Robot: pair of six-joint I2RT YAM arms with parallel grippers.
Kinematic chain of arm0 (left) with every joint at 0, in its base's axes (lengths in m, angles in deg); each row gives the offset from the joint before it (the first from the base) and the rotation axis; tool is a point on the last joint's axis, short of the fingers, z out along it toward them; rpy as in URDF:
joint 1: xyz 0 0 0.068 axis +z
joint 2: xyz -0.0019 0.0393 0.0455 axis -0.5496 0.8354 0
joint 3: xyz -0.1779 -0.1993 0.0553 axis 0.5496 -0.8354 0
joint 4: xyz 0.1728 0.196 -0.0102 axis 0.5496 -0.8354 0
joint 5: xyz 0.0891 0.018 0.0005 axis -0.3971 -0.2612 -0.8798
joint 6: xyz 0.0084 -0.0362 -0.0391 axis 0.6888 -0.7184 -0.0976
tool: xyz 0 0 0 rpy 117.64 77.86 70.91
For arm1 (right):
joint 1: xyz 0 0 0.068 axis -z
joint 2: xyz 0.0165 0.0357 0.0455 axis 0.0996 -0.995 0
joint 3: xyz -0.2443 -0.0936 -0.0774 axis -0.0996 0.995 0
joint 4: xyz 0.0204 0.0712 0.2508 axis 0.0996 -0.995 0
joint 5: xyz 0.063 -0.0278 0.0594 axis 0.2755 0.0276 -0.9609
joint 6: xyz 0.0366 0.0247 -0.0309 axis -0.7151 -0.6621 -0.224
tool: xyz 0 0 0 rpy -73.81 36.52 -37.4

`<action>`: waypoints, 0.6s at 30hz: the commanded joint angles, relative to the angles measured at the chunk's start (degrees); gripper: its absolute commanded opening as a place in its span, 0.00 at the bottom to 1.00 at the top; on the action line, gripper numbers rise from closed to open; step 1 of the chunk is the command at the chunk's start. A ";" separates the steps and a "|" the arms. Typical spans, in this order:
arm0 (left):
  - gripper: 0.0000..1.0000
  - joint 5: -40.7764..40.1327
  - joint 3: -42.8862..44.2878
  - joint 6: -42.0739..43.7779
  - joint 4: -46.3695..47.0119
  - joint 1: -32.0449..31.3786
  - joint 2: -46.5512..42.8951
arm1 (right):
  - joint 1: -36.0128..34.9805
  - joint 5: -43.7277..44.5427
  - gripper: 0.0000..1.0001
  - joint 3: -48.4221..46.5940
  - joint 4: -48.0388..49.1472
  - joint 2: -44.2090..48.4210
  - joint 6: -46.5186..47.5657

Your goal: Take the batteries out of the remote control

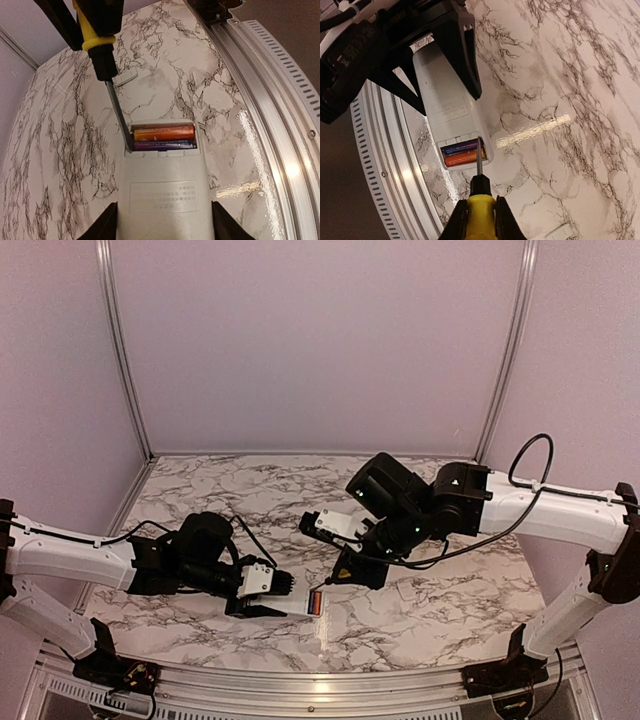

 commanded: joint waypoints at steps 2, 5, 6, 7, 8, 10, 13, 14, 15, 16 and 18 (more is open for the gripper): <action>0.00 2.04 0.71 0.25 0.93 0.16 -0.42 | -1.00 2.51 0.00 -1.13 -1.30 -0.90 1.06; 0.00 2.36 0.71 0.22 0.55 0.17 -0.37 | -1.42 3.20 0.00 -1.85 -2.41 -1.49 1.28; 0.00 2.44 0.67 0.29 0.45 0.17 -0.33 | -1.53 3.44 0.00 -2.11 -2.71 -1.57 1.32; 0.00 2.54 0.64 0.29 0.32 0.17 -0.25 | -1.51 3.60 0.00 -2.25 -2.94 -1.61 1.37; 0.00 2.59 0.67 0.37 0.20 0.12 -0.24 | -1.56 3.68 0.00 -2.40 -3.07 -1.61 1.41; 0.00 2.86 0.71 0.46 -0.10 0.17 -0.15 | -1.54 3.86 0.00 -2.95 -3.62 -1.60 1.41; 0.00 3.17 0.71 0.53 -0.39 0.12 -0.10 | -1.58 4.17 0.00 -3.74 -4.76 -1.86 1.67; 0.00 3.18 0.71 0.49 -0.45 0.16 -0.09 | -1.58 4.22 0.00 -3.82 -5.06 -1.93 1.80; 0.00 3.22 0.71 0.52 -0.48 0.17 -0.04 | -1.62 4.30 0.00 -3.95 -5.17 -1.96 1.89; 0.00 3.33 0.79 0.53 -0.49 0.10 0.13 | -1.64 4.29 0.00 -3.95 -5.23 -2.01 1.93; 0.00 3.51 0.88 0.51 -0.63 0.17 0.28 | -1.65 4.23 0.00 -4.07 -5.38 -2.12 2.11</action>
